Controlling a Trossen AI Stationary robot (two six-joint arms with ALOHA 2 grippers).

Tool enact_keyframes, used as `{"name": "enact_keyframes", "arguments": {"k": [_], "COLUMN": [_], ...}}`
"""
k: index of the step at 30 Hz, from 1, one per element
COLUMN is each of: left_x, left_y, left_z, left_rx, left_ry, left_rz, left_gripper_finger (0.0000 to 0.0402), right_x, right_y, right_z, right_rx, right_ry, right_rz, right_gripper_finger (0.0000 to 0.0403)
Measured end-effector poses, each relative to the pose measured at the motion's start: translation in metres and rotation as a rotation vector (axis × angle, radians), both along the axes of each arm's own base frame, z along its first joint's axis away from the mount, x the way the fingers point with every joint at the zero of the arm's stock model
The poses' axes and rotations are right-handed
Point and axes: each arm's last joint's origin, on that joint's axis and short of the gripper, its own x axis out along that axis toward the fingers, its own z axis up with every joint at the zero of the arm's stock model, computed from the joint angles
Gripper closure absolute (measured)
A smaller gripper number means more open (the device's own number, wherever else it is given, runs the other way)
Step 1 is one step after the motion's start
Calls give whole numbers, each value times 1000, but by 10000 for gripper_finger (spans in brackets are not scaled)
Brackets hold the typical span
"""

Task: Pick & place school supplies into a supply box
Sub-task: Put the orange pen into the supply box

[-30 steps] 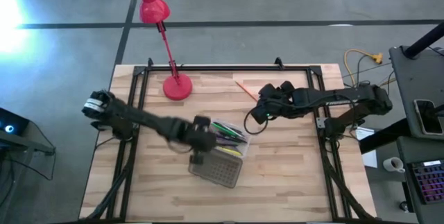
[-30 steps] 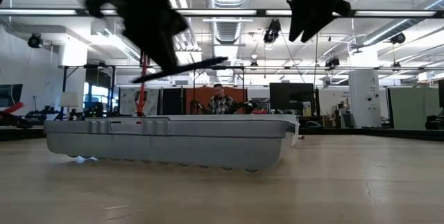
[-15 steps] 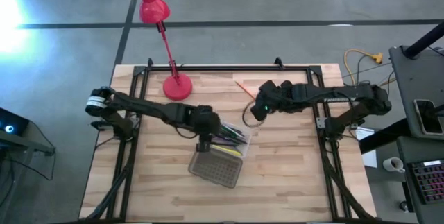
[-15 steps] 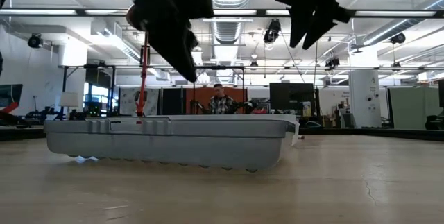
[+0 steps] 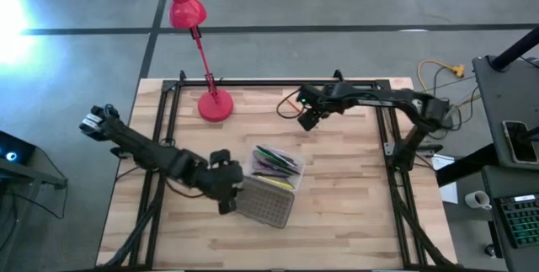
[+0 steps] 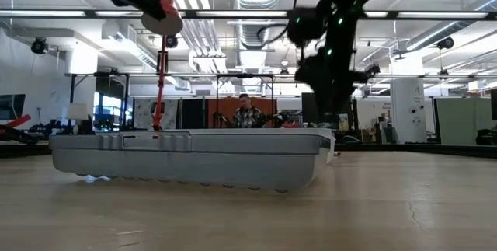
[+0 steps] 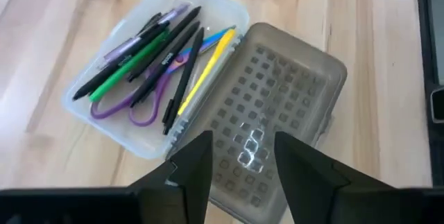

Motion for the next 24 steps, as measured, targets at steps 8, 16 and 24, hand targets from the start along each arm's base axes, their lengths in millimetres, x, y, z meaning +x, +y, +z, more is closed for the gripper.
{"name": "enact_keyframes", "arguments": {"k": [8,16,24], "left_x": [-16,-17,-17], "left_y": [-16,-20,-20], "left_z": [7,7,7], "left_rx": [-112,-139,-135], "left_ry": [-35,-33,-30], "left_rz": [90,110,108], "left_gripper_finger": [263,263,263], "right_x": [8,13,20], "right_y": [-31,-45,-48], "right_z": [-56,-67,-84], "right_rx": [151,208,240], "right_ry": [89,19,39], "right_rz": [41,35,33], "right_gripper_finger": [208,220,228]}}
